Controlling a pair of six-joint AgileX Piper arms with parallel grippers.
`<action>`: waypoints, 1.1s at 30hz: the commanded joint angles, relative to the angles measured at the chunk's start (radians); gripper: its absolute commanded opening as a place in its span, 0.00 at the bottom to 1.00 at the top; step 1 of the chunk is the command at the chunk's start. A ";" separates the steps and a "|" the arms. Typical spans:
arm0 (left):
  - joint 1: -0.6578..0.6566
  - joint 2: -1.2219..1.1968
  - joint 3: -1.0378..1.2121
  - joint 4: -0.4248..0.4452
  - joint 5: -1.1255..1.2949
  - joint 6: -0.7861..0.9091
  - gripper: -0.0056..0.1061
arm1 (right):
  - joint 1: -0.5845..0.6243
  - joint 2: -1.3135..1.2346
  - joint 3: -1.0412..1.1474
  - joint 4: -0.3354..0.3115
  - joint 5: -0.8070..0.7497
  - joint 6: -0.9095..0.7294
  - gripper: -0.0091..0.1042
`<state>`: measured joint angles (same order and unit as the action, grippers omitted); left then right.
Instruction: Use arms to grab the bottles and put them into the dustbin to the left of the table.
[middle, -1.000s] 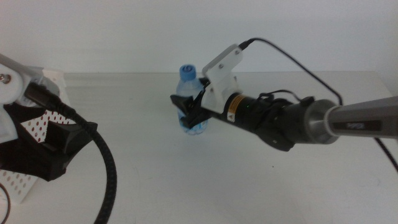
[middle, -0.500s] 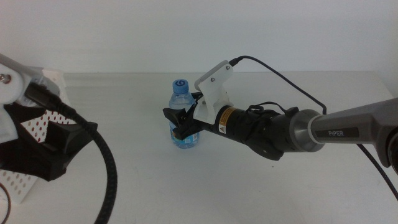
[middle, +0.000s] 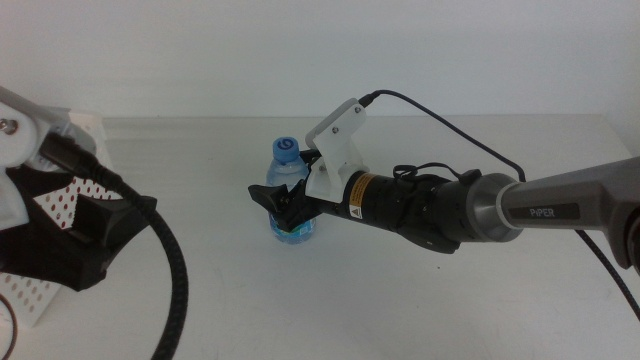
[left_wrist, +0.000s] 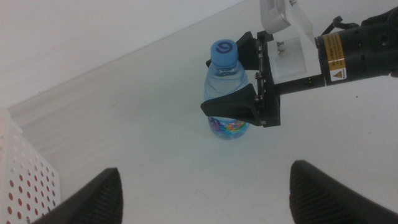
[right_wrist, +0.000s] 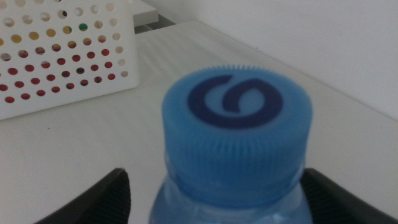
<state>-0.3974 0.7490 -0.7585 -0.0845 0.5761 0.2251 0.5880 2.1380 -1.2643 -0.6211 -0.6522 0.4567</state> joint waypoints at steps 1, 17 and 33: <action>-0.008 -0.006 -0.030 -0.015 -0.066 -0.016 0.81 | -0.005 -0.086 -0.030 -0.020 -0.048 0.027 0.86; -0.008 -0.006 -0.030 -0.015 -0.066 -0.016 0.81 | -0.006 -0.570 0.344 -0.125 0.107 0.189 0.75; -0.008 -0.006 -0.030 -0.015 -0.066 -0.016 0.81 | -0.005 -1.190 0.686 -0.177 0.340 0.362 0.75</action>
<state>-0.3974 0.7490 -0.7585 -0.0845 0.5761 0.2251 0.5880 1.0130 -0.5882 -0.8393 -0.2985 0.8360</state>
